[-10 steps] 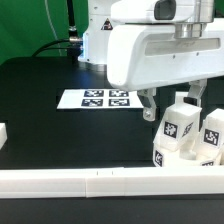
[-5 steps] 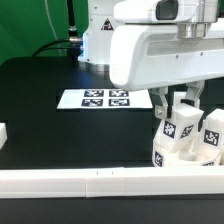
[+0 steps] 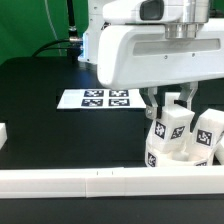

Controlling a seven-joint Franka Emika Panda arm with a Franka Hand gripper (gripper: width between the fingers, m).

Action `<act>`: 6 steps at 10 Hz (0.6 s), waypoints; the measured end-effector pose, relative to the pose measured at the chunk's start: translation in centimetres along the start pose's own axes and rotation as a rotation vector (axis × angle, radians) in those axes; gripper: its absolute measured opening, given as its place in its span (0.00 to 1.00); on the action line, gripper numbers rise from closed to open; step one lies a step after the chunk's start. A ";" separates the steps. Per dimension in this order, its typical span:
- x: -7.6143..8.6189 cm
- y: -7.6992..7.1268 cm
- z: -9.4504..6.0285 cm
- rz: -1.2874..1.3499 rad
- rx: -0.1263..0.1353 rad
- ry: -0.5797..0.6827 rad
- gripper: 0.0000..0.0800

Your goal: Assemble stool

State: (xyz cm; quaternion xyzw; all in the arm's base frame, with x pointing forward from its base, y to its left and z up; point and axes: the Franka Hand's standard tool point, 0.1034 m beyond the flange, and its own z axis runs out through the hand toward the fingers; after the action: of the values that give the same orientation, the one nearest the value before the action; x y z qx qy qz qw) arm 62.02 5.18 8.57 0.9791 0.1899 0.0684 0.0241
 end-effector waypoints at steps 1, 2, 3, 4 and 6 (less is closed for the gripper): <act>0.0 0.0 0.0 0.077 0.001 0.003 0.43; -0.1 0.1 0.1 0.189 -0.004 0.014 0.43; 0.0 0.0 0.1 0.300 -0.008 0.029 0.43; 0.0 -0.3 0.1 0.411 -0.009 0.039 0.43; 0.3 -1.0 0.1 0.636 -0.002 0.058 0.43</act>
Offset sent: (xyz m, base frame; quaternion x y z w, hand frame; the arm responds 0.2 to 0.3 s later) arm -0.0146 0.0085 -0.0025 0.0004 0.0131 0.2696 0.9629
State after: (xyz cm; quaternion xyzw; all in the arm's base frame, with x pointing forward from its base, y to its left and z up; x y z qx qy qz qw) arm 61.93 6.16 8.41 0.9870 -0.1250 0.1007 -0.0030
